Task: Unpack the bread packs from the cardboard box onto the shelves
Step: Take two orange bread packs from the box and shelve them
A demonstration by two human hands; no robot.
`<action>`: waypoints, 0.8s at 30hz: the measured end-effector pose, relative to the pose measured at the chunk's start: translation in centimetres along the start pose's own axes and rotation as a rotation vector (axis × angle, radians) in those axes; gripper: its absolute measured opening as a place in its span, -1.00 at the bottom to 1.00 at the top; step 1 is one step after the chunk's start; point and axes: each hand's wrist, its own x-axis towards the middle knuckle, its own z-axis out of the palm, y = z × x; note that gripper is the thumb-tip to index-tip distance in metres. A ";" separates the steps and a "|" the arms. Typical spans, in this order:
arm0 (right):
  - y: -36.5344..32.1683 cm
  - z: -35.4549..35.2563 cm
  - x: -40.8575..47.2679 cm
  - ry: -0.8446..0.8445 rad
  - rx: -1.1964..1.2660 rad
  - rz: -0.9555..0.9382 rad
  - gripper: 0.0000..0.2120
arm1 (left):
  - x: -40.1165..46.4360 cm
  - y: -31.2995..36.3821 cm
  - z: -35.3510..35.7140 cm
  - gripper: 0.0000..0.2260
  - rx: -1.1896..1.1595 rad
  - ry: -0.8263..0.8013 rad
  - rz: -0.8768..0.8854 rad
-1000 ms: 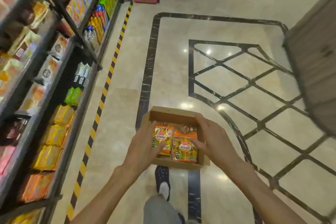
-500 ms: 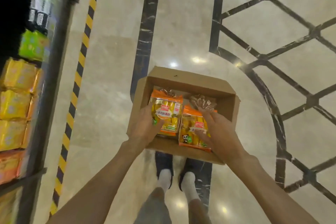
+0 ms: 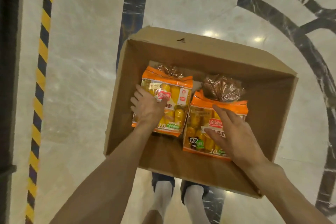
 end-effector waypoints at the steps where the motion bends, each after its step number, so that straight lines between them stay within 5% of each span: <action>1: 0.3 0.3 0.2 -0.011 0.008 0.023 -0.30 | 0.3 0.2 0.1 0.07 0.020 0.008 -0.027; 9: 0.9 -0.6 0.4 -0.003 0.158 0.223 -0.30 | -0.6 0.4 -1.9 -0.14 0.079 -0.044 0.135; 17: 0.9 -0.8 -0.7 -0.034 0.578 0.529 -0.05 | -2.6 -0.8 -3.7 -0.38 -0.119 -0.328 0.195; 24: 1.3 1.5 -0.2 0.072 0.816 0.769 -0.15 | -7.3 -1.6 -6.6 -0.25 -0.273 -0.222 0.245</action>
